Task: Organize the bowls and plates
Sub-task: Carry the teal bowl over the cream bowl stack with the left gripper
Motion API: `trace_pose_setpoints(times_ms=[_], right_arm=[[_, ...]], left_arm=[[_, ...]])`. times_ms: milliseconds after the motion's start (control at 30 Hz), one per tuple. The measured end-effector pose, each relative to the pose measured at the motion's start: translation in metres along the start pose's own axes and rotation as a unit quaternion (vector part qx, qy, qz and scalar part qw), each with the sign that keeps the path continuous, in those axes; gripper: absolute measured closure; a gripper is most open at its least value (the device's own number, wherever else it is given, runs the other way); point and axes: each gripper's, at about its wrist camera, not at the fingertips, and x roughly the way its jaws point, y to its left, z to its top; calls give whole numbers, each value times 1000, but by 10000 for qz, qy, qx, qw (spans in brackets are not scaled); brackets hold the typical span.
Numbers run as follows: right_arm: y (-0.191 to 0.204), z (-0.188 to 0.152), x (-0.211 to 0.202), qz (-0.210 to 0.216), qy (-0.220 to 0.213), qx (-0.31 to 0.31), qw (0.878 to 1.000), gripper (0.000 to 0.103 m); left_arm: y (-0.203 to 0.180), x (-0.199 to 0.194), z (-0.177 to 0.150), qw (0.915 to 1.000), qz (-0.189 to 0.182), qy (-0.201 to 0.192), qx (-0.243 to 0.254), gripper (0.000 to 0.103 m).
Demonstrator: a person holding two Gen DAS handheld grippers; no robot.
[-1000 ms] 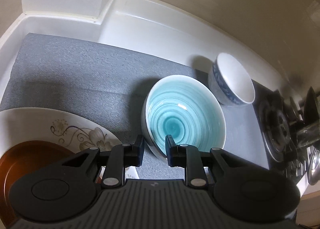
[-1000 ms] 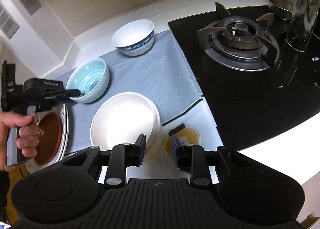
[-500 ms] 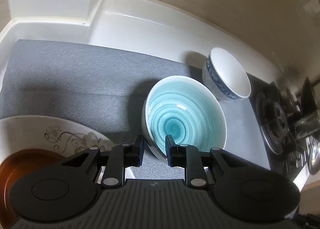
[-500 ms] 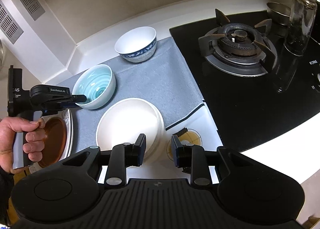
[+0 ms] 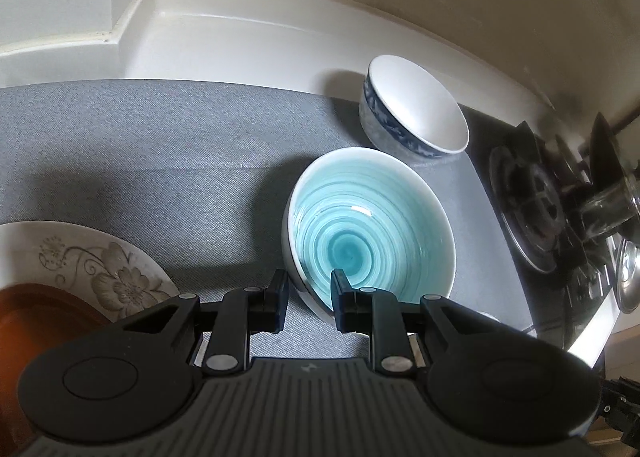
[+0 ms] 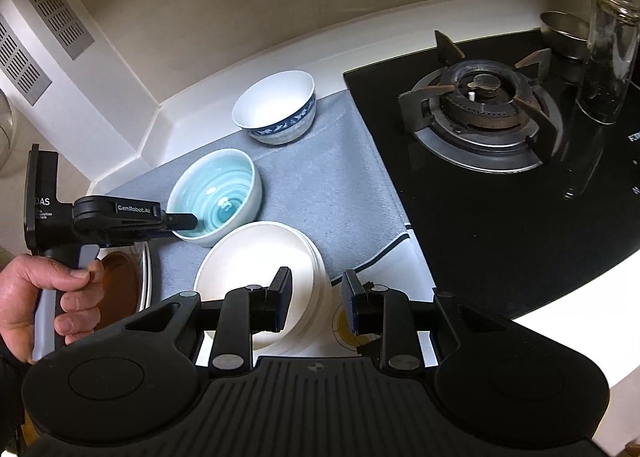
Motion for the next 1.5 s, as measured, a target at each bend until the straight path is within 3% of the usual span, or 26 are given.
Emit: trace_pose_setpoints(times_ms=[433,667,833,1000,1067,1133,1333,1500], right_arm=[[-13,39,25,681,-52,-263,9973,73],[7,78,85,1096,200,-660,9916,73],[27,89,132,1200,564,-1041,9857,73],[33,90,157,1249,833,-1006,9835,73],[33,90,159,1288,863,-989,9830,78],[32,90,159,1198,838,-1007,9841,89],[33,90,152,1181,777,-1013,9848,89],[34,90,132,1200,601,-987,9860,89]], left_arm=[[-16,2,5,9974,563,-361,-286,79],[-20,2,-3,9944,830,-548,-351,90],[-15,2,-7,9931,808,-659,-546,92],[-17,0,-9,9921,853,-719,-572,92],[-18,1,-9,9918,872,-712,-606,92],[-18,0,-9,9917,881,-724,-593,92],[-22,-5,-12,9911,908,-799,-553,94],[-34,-30,-13,9895,825,-1091,-462,94]])
